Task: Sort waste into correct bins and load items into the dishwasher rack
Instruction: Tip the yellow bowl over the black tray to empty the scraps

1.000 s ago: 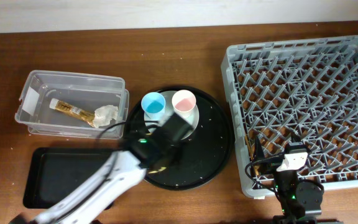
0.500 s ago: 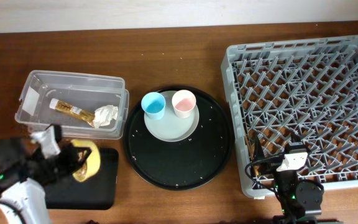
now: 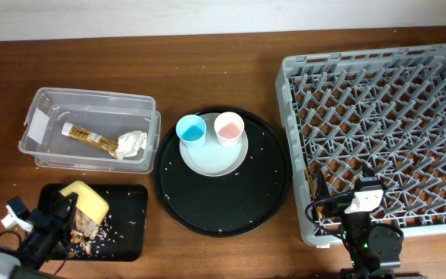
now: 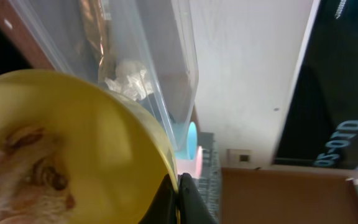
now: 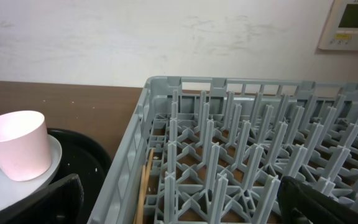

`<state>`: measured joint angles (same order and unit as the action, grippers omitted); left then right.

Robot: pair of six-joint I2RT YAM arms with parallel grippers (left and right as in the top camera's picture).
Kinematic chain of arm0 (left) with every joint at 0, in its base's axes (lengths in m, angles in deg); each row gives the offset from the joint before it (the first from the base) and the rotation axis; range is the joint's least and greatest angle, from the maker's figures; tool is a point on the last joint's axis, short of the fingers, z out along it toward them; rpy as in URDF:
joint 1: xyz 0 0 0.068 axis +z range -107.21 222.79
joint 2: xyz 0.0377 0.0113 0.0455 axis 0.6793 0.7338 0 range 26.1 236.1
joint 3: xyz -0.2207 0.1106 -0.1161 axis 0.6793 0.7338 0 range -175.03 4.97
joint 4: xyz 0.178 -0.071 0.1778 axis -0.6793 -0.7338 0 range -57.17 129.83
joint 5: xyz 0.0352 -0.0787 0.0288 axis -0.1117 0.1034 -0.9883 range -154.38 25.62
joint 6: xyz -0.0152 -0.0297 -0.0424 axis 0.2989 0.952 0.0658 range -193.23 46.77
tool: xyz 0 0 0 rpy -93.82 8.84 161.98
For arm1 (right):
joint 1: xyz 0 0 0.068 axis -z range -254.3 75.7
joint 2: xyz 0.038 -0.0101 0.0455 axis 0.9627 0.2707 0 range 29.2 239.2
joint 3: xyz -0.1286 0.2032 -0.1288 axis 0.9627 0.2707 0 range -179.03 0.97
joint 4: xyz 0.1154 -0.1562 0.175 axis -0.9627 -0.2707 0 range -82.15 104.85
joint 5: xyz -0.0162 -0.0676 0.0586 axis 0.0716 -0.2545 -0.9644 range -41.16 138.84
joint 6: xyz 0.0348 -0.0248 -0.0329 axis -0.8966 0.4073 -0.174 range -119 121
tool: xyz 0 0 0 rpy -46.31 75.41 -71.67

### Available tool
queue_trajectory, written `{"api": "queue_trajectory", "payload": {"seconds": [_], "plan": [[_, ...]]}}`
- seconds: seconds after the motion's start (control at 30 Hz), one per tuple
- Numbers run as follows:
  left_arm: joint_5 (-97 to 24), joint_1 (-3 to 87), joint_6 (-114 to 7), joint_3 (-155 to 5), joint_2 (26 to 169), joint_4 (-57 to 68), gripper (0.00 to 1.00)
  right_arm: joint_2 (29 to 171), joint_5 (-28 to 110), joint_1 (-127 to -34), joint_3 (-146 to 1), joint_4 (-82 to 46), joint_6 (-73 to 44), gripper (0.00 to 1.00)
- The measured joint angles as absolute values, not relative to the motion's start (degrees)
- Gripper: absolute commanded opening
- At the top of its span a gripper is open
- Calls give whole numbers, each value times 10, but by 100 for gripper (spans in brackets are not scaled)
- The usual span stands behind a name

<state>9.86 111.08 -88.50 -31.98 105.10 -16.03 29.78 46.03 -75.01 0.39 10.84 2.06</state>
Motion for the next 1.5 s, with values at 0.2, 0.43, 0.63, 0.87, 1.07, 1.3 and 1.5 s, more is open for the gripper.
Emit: {"api": "queue_trajectory", "payload": {"seconds": [0.2, 0.43, 0.63, 0.87, 1.07, 1.3, 1.5], "plan": [[133, 1111, -910, -320, 1124, -194, 3, 298, 460, -750, 4, 108, 20, 98], [179, 1112, -1033, -319, 1126, -251, 8, 298, 460, -750, 4, 108, 20, 98], [198, 1112, -1051, -320, 1126, -259, 9, 298, 460, -750, 4, 108, 21, 98], [126, 1112, -1054, -339, 1127, -311, 33, 298, 460, -750, 4, 108, 21, 99], [15, 1087, -1044, -461, 977, -393, 42, 298, 460, -750, 4, 108, 21, 98], [-362, 729, -687, -469, 775, -216, 45, 297, 460, -750, 4, 109, 21, 98], [-649, 480, -532, -475, 880, -235, 44, 298, 460, -750, 4, 108, 21, 98]]}}
